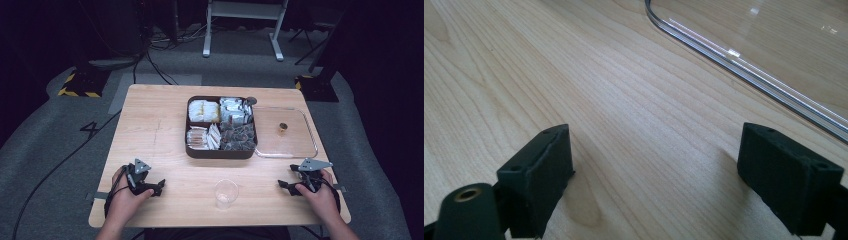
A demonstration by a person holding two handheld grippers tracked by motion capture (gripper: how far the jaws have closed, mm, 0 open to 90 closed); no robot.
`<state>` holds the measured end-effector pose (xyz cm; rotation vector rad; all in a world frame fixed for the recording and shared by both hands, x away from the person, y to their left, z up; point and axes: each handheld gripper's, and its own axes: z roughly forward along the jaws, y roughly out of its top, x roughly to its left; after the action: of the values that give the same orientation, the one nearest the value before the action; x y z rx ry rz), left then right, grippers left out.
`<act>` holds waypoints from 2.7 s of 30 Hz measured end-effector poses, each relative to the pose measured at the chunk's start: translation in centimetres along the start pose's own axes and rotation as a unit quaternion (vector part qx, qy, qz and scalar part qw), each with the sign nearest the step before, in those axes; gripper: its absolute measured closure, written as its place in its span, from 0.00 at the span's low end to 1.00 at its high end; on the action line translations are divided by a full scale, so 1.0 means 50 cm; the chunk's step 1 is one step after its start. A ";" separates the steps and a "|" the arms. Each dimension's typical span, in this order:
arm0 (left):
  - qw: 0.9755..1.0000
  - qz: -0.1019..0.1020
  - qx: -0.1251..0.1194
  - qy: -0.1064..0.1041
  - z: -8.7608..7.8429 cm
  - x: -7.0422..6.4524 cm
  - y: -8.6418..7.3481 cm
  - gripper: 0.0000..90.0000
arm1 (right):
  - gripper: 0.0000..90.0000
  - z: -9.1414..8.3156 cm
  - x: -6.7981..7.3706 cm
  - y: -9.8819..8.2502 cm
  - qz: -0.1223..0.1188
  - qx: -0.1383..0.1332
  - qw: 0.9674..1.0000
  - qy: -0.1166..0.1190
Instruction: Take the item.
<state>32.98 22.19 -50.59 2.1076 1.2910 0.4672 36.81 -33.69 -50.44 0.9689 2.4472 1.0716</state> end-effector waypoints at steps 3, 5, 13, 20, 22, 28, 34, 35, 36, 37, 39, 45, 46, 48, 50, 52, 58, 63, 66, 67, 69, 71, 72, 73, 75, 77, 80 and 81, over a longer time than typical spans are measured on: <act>1.000 -0.001 0.000 0.001 0.000 -0.001 0.000 0.00 | 0.16 0.000 0.000 0.000 0.000 0.000 1.000 0.000; 1.000 -0.001 0.000 0.002 0.000 -0.001 0.000 0.00 | 0.16 0.000 0.000 0.000 0.000 0.000 1.000 0.000; 1.000 -0.001 0.000 0.001 0.000 -0.001 0.000 0.00 | 0.16 0.000 -0.001 0.000 -0.002 0.000 1.000 0.003; 1.000 -0.001 0.000 0.001 0.000 0.000 0.000 0.00 | 0.16 0.000 -0.001 0.000 -0.002 0.000 1.000 0.003; 1.000 -0.001 0.000 0.000 0.000 -0.001 0.000 0.00 | 0.16 0.000 -0.001 0.000 -0.002 0.000 1.000 0.003; 1.000 0.001 -0.008 -0.003 -0.003 -0.002 -0.001 0.03 | 0.16 0.000 -0.001 0.000 -0.002 0.000 1.000 0.003; 1.000 0.009 0.005 -0.009 -0.021 -0.003 0.008 0.32 | 0.16 0.000 -0.001 0.000 -0.002 0.000 1.000 0.002; 1.000 0.005 0.003 -0.015 -0.025 -0.004 0.010 0.36 | 0.16 0.000 -0.001 0.000 -0.002 0.000 1.000 0.003; 0.999 -0.007 0.001 -0.040 -0.036 -0.007 0.017 0.39 | 0.16 0.000 -0.001 0.000 -0.002 0.000 1.000 0.003; 0.999 -0.007 0.001 -0.040 -0.036 -0.007 0.017 0.39 | 0.16 0.000 -0.001 0.000 -0.002 0.000 1.000 0.003; 0.999 -0.007 -0.004 -0.051 -0.045 -0.011 0.024 0.39 | 0.16 0.000 -0.001 0.000 -0.002 0.000 1.000 0.003; 0.998 0.007 -0.025 -0.060 -0.080 -0.023 0.054 0.40 | 0.16 0.000 -0.001 0.000 -0.003 0.000 1.000 0.003; 0.998 0.005 -0.028 -0.064 -0.085 -0.025 0.060 0.40 | 0.17 0.000 -0.001 0.000 -0.003 -0.001 1.000 0.002; 0.997 0.011 -0.037 -0.067 -0.097 -0.030 0.074 0.40 | 0.17 0.000 0.000 0.000 -0.003 -0.001 1.000 0.001; 0.996 0.021 -0.043 -0.070 -0.108 -0.039 0.095 0.40 | 0.17 0.000 0.000 0.000 -0.003 -0.001 1.000 0.002; 0.996 0.025 -0.044 -0.070 -0.111 -0.042 0.103 0.40 | 0.17 0.000 0.000 0.000 -0.003 -0.001 1.000 0.002; 0.994 0.039 -0.061 -0.082 -0.123 -0.057 0.146 0.40 | 0.17 0.000 0.000 -0.001 -0.003 -0.001 1.000 0.002; 0.993 0.046 -0.069 -0.084 -0.124 -0.070 0.182 0.40 | 0.17 -0.001 0.000 -0.001 -0.003 -0.001 1.000 0.002; 0.993 0.052 -0.070 -0.082 -0.119 -0.080 0.212 0.40 | 0.18 -0.001 0.000 -0.001 -0.004 -0.001 1.000 0.002; 0.993 0.052 -0.070 -0.082 -0.119 -0.080 0.212 0.40 | 0.18 -0.001 -0.001 -0.001 -0.004 -0.002 1.000 0.003; 0.993 0.054 -0.069 -0.083 -0.116 -0.083 0.227 0.40 | 0.18 -0.001 0.000 -0.001 -0.003 -0.002 1.000 0.003; 0.992 0.057 -0.073 -0.083 -0.113 -0.087 0.243 0.40 | 0.19 -0.001 0.000 -0.001 -0.003 -0.002 1.000 0.003; 0.992 0.059 -0.074 -0.082 -0.112 -0.088 0.252 0.40 | 0.19 -0.002 0.000 -0.001 -0.003 -0.002 1.000 0.003; 0.992 0.057 -0.075 -0.084 -0.111 -0.090 0.257 0.40 | 0.19 -0.002 0.000 -0.001 -0.003 -0.002 1.000 0.003; 0.991 0.057 -0.082 -0.087 -0.107 -0.093 0.273 0.40 | 0.19 -0.002 -0.001 -0.001 -0.003 -0.003 1.000 0.004; 0.991 0.064 -0.087 -0.085 -0.102 -0.096 0.290 0.40 | 0.19 -0.002 -0.001 -0.001 -0.003 -0.003 1.000 0.004; 0.990 0.067 -0.091 -0.088 -0.094 -0.100 0.312 0.40 | 0.19 -0.002 -0.001 -0.001 -0.003 -0.003 1.000 0.004; 0.990 0.065 -0.092 -0.088 -0.091 -0.101 0.317 0.40 | 0.19 -0.002 -0.001 -0.001 -0.003 -0.003 1.000 0.004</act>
<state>38.61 13.90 -36.59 2.0350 0.9777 0.4258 36.76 -33.79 -50.43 0.9577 2.4505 1.0815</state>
